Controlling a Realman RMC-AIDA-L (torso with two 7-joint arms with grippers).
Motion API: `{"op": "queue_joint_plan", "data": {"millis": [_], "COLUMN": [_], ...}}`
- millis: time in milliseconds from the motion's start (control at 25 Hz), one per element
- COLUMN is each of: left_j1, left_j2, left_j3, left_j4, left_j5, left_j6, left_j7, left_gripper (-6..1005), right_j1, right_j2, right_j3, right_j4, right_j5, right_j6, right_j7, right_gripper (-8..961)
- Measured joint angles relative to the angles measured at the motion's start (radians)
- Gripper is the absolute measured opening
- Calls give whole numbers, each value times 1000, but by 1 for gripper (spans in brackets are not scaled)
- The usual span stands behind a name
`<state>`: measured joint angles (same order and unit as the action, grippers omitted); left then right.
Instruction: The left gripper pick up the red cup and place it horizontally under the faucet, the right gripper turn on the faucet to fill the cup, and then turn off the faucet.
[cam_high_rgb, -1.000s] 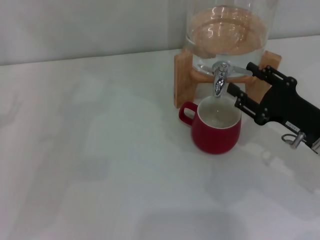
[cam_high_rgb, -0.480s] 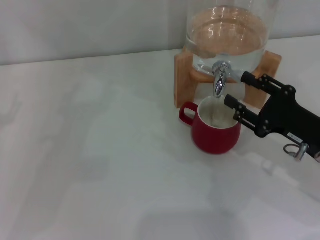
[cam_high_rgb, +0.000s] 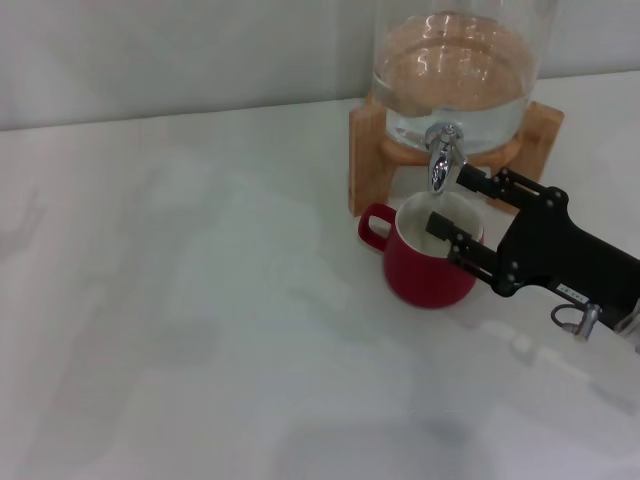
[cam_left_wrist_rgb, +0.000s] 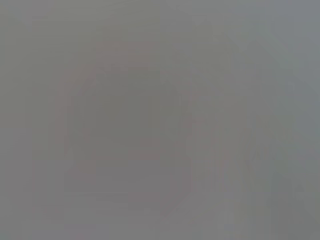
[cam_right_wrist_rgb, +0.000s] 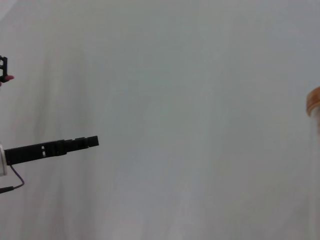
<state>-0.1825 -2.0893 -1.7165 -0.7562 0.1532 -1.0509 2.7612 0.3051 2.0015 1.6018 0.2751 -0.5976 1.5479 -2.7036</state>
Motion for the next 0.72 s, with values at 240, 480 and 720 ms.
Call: {"op": "queue_joint_plan", "data": {"millis": [240,480,720], "left_j1": [0,0,-3], "left_j2": [0,0,0], "left_j3": [0,0,0], "left_j4": [1,6,7], "left_j5": [0,0,0], "left_j6": [-2,-12,-12], "left_j7": [-3,-5,-5], "left_gripper": [863,863,863], "right_j1": [-5,-49,-74], "right_j2": [0,-10,-13], "right_j3": [-11,-7,9], "right_j4": [9,9,10], "right_j5": [0,0,13], "right_j6": [6,52,63], "right_j7": [1,13,9], "right_gripper": [603,603,603]}}
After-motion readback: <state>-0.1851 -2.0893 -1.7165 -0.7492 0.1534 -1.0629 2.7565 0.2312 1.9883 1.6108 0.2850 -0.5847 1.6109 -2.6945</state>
